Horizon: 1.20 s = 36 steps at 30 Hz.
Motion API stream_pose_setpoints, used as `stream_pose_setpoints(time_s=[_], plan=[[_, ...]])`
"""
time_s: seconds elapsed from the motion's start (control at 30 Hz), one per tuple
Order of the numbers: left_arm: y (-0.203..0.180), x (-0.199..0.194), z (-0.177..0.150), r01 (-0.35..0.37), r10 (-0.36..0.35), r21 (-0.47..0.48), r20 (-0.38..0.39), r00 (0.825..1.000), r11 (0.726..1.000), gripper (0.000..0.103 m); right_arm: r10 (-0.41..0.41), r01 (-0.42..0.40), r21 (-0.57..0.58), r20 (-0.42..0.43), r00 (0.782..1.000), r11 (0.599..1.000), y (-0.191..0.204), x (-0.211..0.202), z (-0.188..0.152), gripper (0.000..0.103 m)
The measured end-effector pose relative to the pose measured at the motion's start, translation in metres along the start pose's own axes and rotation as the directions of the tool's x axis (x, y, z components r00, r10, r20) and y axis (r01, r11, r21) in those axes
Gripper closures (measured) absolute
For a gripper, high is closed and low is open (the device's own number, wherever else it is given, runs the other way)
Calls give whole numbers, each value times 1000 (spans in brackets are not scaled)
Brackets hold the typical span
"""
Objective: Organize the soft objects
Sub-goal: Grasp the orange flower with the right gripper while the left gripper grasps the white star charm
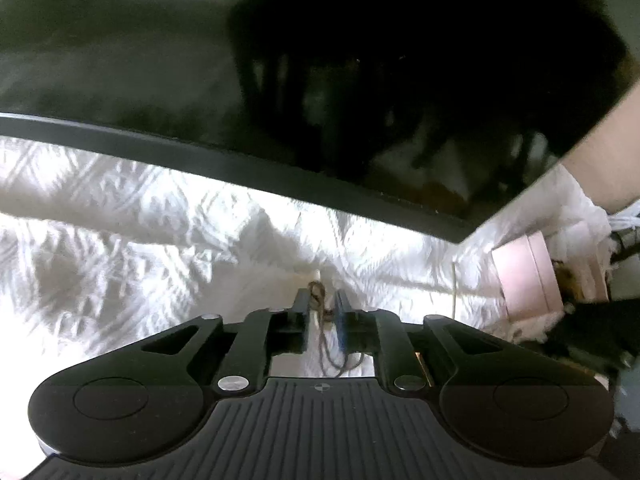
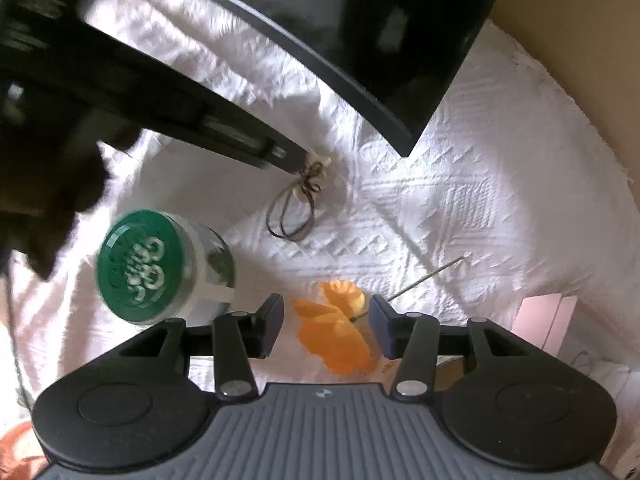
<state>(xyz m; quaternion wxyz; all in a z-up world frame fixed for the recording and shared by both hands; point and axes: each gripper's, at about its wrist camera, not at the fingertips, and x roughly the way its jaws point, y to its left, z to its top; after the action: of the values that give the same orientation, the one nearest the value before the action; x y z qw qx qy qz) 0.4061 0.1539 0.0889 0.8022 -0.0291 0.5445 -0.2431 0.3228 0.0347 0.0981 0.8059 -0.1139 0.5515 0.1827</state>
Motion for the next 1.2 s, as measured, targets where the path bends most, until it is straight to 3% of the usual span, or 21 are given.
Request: stream_pose_setpoints(time_s=[0.07,0.17,0.3,0.47,0.8,0.87,0.9,1.0,1.07,1.2], plan=[[-6,7,3,-15,15,13,-11,1000,1000,87,-4,4,1,28,1000,1000,-2,-10,-1,55],[-19,19,3,-102,104,66,-19,994,993,87,-7,6,24,67,998,1000,-7,-21,-4,55],[-37,34,-1,-225,233,176,-23,972,958,84,-3,-3,57,106,994,998,-16,-28,-3,55],[-54,41,1,-287,303,230,-34,953,930,83,-22,9,87,140,990,996,-30,-33,-5,55],[-50,38,10,-255,267,163,-60,962,953,81,-29,-4,149,216,976,989,-62,-47,-16,55],[-43,38,11,-290,305,172,-68,950,942,67,-30,-7,160,224,974,987,-68,-48,-19,55],[-41,43,12,-288,303,169,-68,951,942,66,-30,-8,166,225,974,986,-71,-48,-19,55],[-36,43,15,-242,253,137,-75,964,961,61,-31,-12,183,228,973,983,-76,-47,-20,54],[-38,45,16,-219,231,142,-80,970,965,47,-27,-17,189,230,973,982,-77,-47,-20,54],[-45,47,15,-232,248,173,-77,966,957,53,-19,-25,184,233,972,983,-77,-50,-19,54]])
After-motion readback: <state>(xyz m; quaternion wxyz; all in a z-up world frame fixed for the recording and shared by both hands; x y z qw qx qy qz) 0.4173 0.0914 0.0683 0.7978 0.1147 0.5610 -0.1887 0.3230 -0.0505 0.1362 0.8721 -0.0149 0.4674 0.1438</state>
